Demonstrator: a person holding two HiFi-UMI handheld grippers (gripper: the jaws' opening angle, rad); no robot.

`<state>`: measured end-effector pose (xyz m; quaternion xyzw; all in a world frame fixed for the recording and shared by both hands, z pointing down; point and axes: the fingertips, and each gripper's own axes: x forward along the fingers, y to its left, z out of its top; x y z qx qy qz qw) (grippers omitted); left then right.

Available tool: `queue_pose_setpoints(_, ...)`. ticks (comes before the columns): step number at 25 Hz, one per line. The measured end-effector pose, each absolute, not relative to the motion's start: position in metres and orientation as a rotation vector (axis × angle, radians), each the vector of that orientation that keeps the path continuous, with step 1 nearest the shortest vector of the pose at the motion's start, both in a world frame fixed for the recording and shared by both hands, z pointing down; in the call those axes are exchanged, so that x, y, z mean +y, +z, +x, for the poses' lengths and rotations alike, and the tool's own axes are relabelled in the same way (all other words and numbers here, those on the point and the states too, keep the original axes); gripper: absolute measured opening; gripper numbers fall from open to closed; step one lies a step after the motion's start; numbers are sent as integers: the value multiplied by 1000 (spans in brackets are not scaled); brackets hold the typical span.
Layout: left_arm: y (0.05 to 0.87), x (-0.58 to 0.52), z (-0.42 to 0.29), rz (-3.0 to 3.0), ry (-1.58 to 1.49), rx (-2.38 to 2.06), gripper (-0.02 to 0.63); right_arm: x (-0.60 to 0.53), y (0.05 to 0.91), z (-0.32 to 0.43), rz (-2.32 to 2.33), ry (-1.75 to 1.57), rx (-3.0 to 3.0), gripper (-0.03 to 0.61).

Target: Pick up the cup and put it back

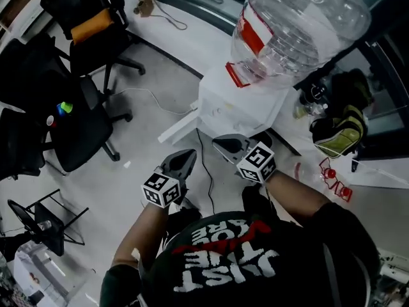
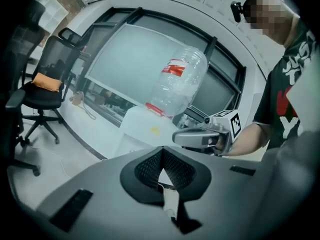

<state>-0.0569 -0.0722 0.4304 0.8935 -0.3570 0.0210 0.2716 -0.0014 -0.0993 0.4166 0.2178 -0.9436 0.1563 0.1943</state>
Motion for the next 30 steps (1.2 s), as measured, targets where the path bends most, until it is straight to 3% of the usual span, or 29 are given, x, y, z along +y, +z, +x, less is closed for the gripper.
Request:
queue_pose_setpoints(14,734,-117,-33,2488,43,-888,-2,-142,792,10,655,202,-2397,35)
queue_pose_setpoints(22,848,-123,-23,2492,81,-811,-2,-174,963,50,826,206,-2119,37)
queue_pose_setpoints(26,880,-122,-39,2484,133,-791,-2,-211,1021,66,887,217,-1981,129)
queue_pose_setpoints(30,898,-116,-50,2487,163,-773,-2,-246,1064,95,920,158,-1816,144)
